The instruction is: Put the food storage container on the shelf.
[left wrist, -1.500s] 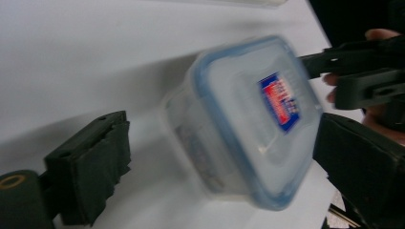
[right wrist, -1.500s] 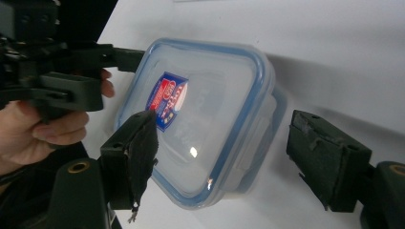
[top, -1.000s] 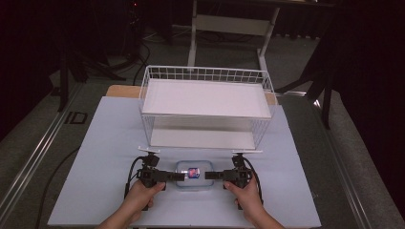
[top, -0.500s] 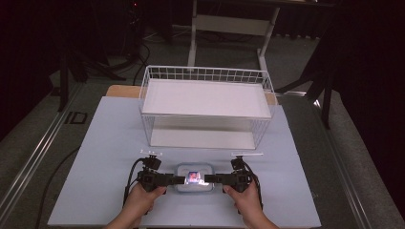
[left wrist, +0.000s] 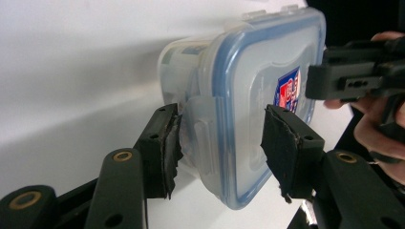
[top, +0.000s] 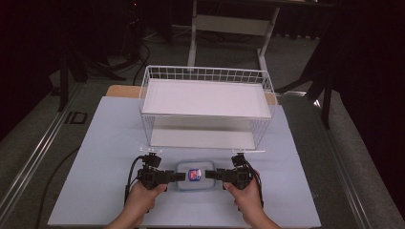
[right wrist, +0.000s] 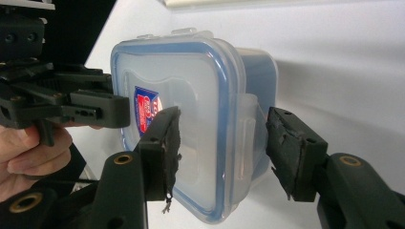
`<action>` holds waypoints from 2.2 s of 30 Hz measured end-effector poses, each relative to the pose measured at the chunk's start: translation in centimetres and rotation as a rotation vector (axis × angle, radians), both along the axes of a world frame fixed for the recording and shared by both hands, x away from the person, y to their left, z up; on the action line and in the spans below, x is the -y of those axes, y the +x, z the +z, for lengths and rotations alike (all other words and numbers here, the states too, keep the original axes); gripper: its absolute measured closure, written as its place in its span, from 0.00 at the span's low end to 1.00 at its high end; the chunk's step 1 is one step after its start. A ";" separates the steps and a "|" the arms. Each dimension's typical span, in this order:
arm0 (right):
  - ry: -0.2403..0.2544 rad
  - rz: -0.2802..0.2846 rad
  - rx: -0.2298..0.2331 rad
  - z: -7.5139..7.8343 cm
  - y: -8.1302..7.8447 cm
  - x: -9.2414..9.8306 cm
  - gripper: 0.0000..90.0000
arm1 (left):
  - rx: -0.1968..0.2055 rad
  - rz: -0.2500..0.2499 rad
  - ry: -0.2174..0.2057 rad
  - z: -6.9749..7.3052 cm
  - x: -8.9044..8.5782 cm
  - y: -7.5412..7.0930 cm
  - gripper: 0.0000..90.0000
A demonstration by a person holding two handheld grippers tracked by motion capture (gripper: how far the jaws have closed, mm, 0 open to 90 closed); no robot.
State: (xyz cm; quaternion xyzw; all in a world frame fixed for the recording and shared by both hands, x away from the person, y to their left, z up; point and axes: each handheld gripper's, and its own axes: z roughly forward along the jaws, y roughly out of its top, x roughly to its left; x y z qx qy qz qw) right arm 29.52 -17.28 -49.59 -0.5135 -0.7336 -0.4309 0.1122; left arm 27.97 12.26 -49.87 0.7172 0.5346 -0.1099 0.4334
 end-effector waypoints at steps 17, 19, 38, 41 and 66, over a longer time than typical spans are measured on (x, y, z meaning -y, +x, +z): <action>0.058 -0.063 0.085 1.5 4.1 0.6 0.51 | 0.116 0.056 -0.002 2.6 0.7 5.2 0.56; 0.051 -0.068 0.088 1.3 4.6 0.8 0.51 | 0.117 0.062 -0.010 2.1 0.9 5.6 0.56; 0.057 -0.123 0.106 -1.0 8.6 0.8 0.50 | 0.201 0.115 -0.040 -1.1 1.2 8.8 0.55; 0.037 -0.125 0.135 -0.9 9.2 0.7 0.50 | 0.203 0.122 -0.051 -1.3 1.2 9.3 0.55; 0.023 -0.207 0.169 -0.9 11.0 0.7 0.44 | 0.328 0.139 -0.020 -1.9 2.2 10.8 0.50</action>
